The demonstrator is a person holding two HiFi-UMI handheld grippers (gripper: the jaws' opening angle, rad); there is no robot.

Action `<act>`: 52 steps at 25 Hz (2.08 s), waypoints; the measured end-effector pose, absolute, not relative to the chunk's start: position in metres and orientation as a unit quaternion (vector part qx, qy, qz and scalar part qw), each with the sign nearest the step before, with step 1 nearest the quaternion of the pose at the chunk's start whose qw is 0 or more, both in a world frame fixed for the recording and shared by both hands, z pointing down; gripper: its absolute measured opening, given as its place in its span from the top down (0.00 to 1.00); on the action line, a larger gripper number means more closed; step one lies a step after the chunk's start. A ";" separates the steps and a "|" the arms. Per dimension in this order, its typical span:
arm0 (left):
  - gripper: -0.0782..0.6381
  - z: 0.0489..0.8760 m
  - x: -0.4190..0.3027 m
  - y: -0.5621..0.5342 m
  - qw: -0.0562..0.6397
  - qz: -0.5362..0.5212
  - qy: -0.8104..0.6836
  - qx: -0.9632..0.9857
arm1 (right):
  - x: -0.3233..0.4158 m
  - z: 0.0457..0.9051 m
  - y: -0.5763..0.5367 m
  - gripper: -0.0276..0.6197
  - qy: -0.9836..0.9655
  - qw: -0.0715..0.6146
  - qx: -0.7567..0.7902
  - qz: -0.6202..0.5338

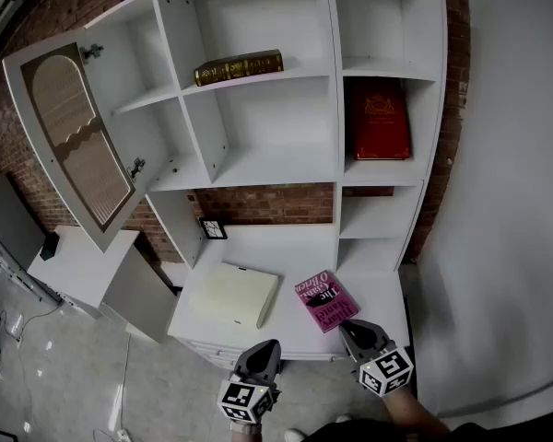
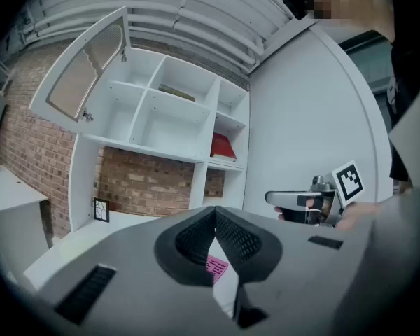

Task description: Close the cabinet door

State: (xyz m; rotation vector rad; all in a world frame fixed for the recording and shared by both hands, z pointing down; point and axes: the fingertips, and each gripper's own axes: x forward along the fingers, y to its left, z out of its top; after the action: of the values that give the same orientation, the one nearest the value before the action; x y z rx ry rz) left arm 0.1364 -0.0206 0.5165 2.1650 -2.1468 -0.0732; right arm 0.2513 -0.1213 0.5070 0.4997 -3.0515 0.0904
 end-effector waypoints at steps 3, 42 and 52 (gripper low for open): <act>0.88 0.522 0.124 -0.008 0.051 -0.023 -0.702 0.710 | 0.238 0.509 -0.109 0.90 -0.986 0.027 0.161 0.027; 0.88 0.467 -0.163 -0.008 0.007 0.004 -0.763 0.646 | -0.036 0.501 -0.143 0.90 -0.993 -0.001 0.095 0.064; 0.88 0.375 -0.259 0.015 -0.053 0.035 -0.820 0.569 | -0.165 0.456 -0.149 0.90 -0.998 -0.032 -0.016 0.054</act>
State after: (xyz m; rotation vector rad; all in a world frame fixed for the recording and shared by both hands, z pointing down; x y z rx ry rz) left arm -0.2590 0.0149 0.3748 1.8499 -2.6664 0.1138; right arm -0.1647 -0.1495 0.4564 -0.0526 -3.2007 0.1729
